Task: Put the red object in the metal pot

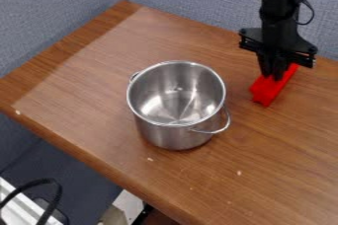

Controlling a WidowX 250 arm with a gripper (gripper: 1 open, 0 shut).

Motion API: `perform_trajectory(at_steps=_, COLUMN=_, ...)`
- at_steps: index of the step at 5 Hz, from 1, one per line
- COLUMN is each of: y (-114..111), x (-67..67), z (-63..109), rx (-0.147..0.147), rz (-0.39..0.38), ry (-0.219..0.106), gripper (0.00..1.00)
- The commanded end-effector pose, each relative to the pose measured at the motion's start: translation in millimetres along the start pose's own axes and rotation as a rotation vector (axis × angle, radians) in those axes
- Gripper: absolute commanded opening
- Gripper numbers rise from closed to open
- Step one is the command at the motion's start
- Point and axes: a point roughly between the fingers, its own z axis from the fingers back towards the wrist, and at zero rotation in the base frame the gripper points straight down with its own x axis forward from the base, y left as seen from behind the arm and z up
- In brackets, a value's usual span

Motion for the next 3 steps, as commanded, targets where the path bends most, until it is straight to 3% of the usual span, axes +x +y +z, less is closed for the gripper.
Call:
perform_trajectory(at_steps=1, y=-13.6, x=16.6, z=26.8, rx=0.002, rz=0.014, ry=-0.072, gripper=0.00)
perform_trajectory(at_steps=3, y=-8.1, x=8.6, z=33.9, rx=0.011, rz=0.065, ry=-0.087, gripper=0.00)
